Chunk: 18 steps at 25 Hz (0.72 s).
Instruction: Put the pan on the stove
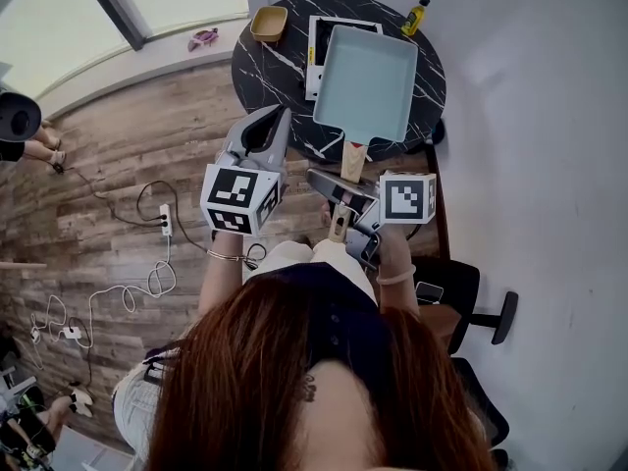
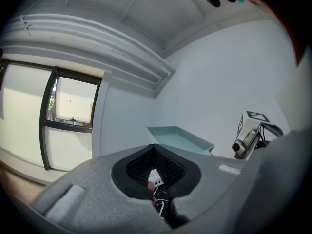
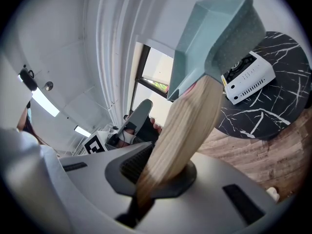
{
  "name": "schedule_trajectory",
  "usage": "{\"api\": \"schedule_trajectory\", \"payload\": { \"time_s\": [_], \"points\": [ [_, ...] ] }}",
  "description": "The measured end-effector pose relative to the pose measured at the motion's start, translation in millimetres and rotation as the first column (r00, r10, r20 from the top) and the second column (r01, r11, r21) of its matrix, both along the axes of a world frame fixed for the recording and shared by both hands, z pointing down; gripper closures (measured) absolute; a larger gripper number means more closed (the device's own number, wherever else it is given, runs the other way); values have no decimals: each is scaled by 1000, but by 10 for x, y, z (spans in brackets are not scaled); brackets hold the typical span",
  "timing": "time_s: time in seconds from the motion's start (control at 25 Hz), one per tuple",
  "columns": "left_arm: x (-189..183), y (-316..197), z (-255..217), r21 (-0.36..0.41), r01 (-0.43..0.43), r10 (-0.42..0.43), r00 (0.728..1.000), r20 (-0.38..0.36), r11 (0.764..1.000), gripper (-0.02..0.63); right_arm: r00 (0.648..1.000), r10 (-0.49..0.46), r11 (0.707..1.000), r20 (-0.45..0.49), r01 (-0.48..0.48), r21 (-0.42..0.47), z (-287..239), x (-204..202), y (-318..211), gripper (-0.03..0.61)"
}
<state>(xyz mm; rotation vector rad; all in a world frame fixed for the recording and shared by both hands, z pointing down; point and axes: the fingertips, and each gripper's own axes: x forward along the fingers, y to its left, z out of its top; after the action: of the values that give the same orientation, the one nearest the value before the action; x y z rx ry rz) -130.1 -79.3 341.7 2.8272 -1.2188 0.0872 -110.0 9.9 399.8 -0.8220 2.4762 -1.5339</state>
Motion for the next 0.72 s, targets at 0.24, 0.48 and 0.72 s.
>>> {"api": "schedule_trajectory", "payload": {
  "time_s": [0.24, 0.48, 0.72],
  "points": [
    [71, -96, -6, -1, -14, 14, 1000, -4, 1000, 603, 1000, 5, 1000, -3, -5, -5, -2, 38, -114, 557],
    [148, -254, -17, 0, -18, 18, 1000, -7, 1000, 603, 1000, 7, 1000, -6, -7, -4, -5, 110, -275, 557],
    [305, -442, 10, 3, -20, 20, 1000, -2, 1000, 603, 1000, 0, 1000, 4, 0, 2, 14, 231, -477, 557]
  ]
}}
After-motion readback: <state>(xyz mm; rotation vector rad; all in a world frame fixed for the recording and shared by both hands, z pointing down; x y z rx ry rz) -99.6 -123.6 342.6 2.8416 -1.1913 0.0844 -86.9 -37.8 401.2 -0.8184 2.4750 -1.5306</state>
